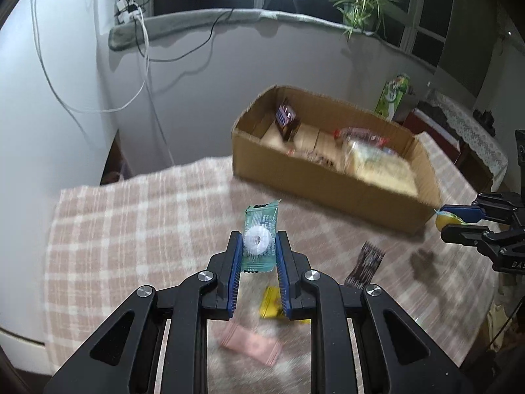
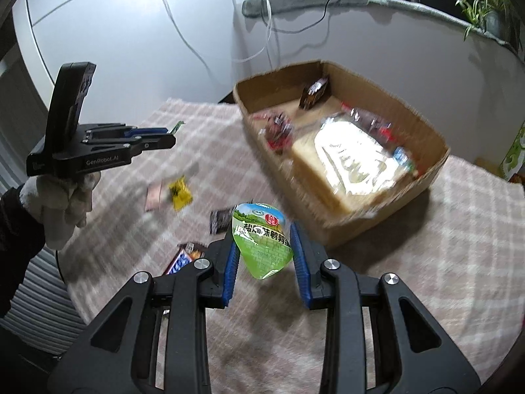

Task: Organize snacks
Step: 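Carry both candies into the cardboard box and open both tools, then move the right tool to the Snickers bar while the left tool moves to the pink candy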

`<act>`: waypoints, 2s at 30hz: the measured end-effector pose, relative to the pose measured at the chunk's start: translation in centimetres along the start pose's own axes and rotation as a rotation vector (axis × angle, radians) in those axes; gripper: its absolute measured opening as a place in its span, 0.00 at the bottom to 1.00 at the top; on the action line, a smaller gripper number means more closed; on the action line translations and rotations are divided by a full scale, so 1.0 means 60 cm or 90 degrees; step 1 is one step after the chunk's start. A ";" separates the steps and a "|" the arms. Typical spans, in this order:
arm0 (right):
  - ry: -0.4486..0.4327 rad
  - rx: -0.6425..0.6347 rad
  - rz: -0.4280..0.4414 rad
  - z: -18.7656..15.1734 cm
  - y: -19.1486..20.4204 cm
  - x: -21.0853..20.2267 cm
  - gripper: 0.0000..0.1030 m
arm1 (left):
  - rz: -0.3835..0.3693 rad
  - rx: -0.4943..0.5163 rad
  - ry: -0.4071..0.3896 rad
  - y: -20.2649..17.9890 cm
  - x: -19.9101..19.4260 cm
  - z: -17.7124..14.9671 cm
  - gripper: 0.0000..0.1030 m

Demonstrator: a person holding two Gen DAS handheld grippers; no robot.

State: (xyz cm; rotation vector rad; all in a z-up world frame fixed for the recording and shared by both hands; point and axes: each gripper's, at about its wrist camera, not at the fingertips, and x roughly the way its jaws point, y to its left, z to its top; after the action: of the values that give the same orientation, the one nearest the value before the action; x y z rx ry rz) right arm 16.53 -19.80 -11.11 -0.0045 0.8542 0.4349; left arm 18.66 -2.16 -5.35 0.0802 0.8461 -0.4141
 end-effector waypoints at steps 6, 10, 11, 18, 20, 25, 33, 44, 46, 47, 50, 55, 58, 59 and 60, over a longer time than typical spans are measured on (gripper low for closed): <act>-0.018 0.012 0.001 0.051 -0.027 -0.015 0.30 | -0.013 -0.002 -0.026 -0.010 0.000 0.041 0.18; -0.031 0.010 -0.009 0.088 -0.042 -0.012 0.31 | -0.023 -0.001 -0.030 -0.015 0.015 0.069 0.18; -0.031 0.009 -0.010 0.096 -0.044 -0.008 0.31 | -0.022 0.001 -0.029 -0.018 0.017 0.072 0.18; -0.033 0.003 -0.018 0.150 -0.057 0.028 0.31 | -0.029 0.004 -0.031 -0.027 0.050 0.112 0.18; -0.028 0.006 -0.018 0.163 -0.061 0.044 0.31 | -0.028 0.005 -0.032 -0.029 0.057 0.121 0.18; -0.014 0.003 -0.021 0.184 -0.063 0.081 0.31 | -0.029 0.011 -0.025 -0.036 0.078 0.137 0.18; 0.008 -0.003 -0.036 0.204 -0.065 0.121 0.31 | -0.028 0.009 -0.006 -0.038 0.106 0.141 0.18; -0.037 -0.016 -0.044 0.202 -0.069 0.131 0.57 | -0.012 0.007 -0.003 -0.041 0.110 0.143 0.52; -0.044 -0.016 -0.047 0.201 -0.068 0.126 0.58 | -0.012 0.009 -0.005 -0.041 0.106 0.143 0.52; -0.044 -0.016 -0.046 0.202 -0.068 0.124 0.58 | -0.010 0.009 -0.005 -0.042 0.104 0.143 0.52; -0.049 -0.016 -0.049 0.200 -0.067 0.116 0.58 | -0.007 0.008 -0.009 -0.040 0.095 0.142 0.52; -0.057 -0.012 -0.046 0.194 -0.061 0.097 0.58 | -0.004 0.009 -0.018 -0.039 0.071 0.137 0.52; -0.059 -0.017 -0.044 0.188 -0.050 0.084 0.58 | 0.001 0.013 -0.025 -0.040 0.051 0.130 0.52; -0.061 -0.020 -0.043 0.184 -0.045 0.078 0.59 | 0.001 0.012 -0.027 -0.040 0.045 0.127 0.52; -0.062 -0.025 -0.043 0.179 -0.039 0.072 0.59 | 0.001 0.012 -0.028 -0.040 0.036 0.123 0.52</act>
State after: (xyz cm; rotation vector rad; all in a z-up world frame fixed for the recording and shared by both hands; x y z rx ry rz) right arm 27.71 -18.45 -7.56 -0.0477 0.7475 0.3849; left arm 24.25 -6.75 -1.85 0.0884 0.7983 -0.4212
